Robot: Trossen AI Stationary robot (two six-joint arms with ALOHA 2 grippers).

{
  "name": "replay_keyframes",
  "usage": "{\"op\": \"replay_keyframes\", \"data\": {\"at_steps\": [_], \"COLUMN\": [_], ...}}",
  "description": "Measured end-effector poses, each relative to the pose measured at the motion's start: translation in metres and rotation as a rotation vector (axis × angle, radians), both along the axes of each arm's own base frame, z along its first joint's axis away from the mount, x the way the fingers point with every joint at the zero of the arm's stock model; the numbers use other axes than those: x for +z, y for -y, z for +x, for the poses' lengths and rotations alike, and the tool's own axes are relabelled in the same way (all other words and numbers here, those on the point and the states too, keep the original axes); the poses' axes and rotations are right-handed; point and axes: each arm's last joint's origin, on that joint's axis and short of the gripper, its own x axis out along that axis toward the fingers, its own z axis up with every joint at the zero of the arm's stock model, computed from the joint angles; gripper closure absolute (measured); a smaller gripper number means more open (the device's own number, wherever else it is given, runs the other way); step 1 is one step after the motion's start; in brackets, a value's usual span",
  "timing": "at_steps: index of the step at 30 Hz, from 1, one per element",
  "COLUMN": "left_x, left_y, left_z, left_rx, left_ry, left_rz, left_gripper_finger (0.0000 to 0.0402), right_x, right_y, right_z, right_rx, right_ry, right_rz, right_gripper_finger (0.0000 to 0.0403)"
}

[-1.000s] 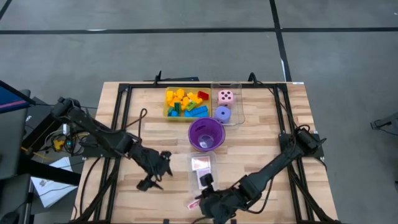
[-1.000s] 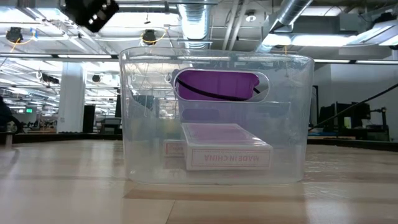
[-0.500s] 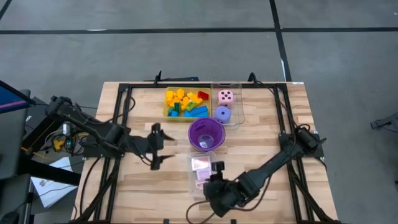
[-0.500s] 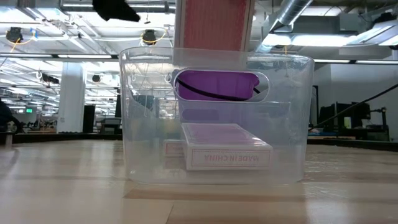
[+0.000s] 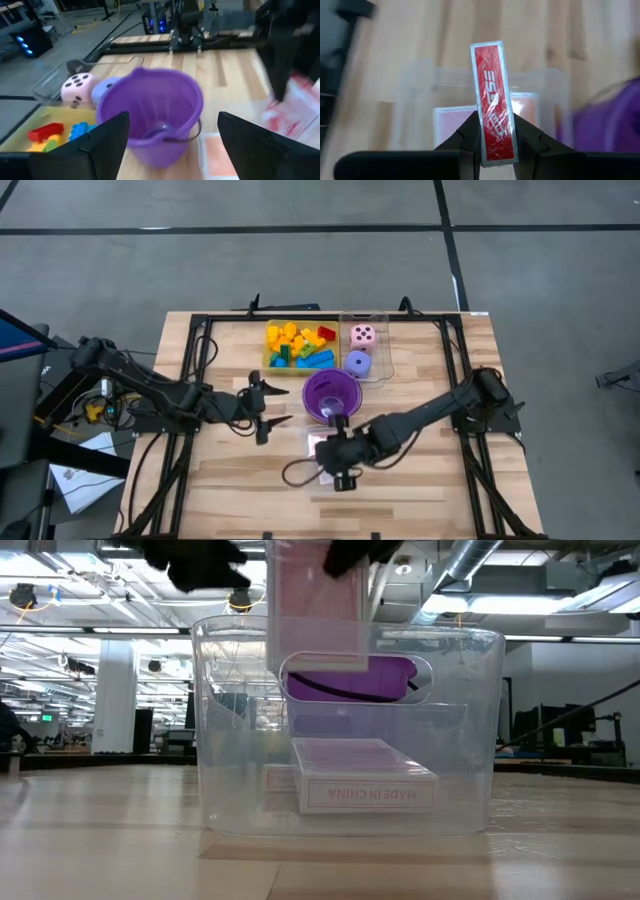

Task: Pick & Place Toys
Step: Put the red deck of cards into the bottom transparent bin

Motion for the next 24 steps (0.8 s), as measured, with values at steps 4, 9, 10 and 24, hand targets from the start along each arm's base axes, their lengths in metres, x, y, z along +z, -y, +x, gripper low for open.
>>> {"op": "replay_keyframes", "data": {"at_steps": [4,9,10,24], "left_x": [-0.003,0.008,0.008,0.004], "left_y": [-0.007,-0.013,-0.014,-0.016], "left_z": [-0.010,-0.030,-0.033,-0.045], "left_rx": [0.037,0.055,0.053,0.037], "left_ry": [0.024,0.120,0.136,0.213], "left_rz": [0.013,-0.074,-0.087,-0.122], "left_gripper_finger": [0.0105,0.0105,0.0105,0.0105], "right_x": [-0.007,-0.027,-0.033,-0.076], "right_y": [0.014,0.026,0.026,0.002], "right_z": [-0.010,-0.037,-0.042,-0.052], "right_rx": [0.029,-0.025,-0.039,-0.098], "right_ry": [0.041,0.120,0.138,0.224], "right_rz": [0.129,0.242,0.272,0.383], "right_gripper_finger": [0.0341,0.0341,0.0341,0.0341]}}
